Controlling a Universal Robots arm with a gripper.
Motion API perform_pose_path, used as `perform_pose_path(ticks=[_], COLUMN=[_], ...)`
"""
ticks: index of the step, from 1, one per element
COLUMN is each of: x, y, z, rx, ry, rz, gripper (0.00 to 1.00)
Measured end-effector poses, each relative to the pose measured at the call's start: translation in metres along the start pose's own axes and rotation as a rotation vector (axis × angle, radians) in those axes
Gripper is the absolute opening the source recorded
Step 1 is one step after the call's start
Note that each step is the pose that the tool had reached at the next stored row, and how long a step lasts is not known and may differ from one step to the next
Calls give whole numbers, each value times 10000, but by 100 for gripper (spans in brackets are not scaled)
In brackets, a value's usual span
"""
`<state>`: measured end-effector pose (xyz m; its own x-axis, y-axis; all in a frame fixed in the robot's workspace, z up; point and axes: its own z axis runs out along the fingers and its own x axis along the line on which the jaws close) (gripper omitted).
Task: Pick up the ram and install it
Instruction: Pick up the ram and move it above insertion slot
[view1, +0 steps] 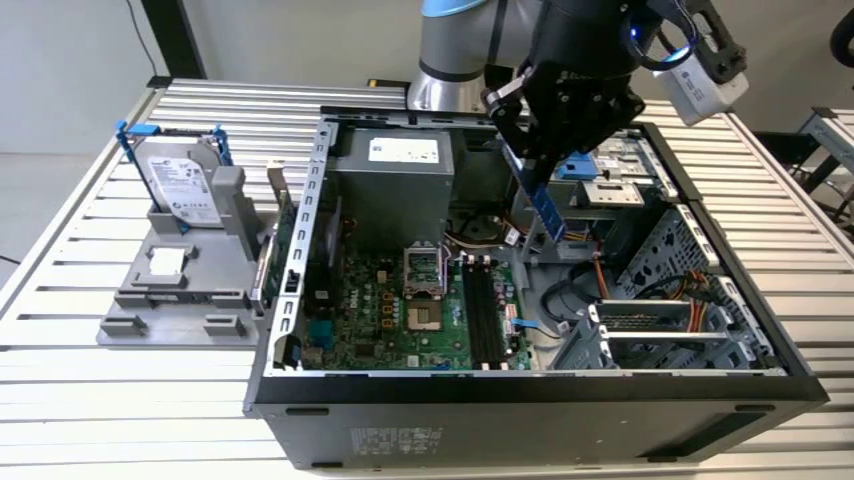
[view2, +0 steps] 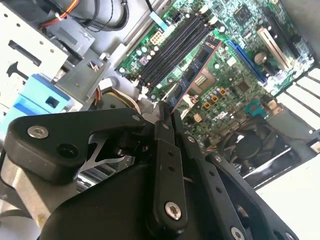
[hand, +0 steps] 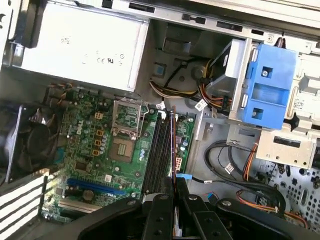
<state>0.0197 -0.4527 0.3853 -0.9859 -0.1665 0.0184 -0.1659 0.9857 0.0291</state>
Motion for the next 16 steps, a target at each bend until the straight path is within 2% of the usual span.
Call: perform_pose_path(ticks=[6,11,16], x=[-1,-1,-2], y=[0,-1,-1], z=[2,4,35], rx=[-16,-17,-2], ry=[-24,-31,-169], rz=[830,981,994], gripper=[0,0,0])
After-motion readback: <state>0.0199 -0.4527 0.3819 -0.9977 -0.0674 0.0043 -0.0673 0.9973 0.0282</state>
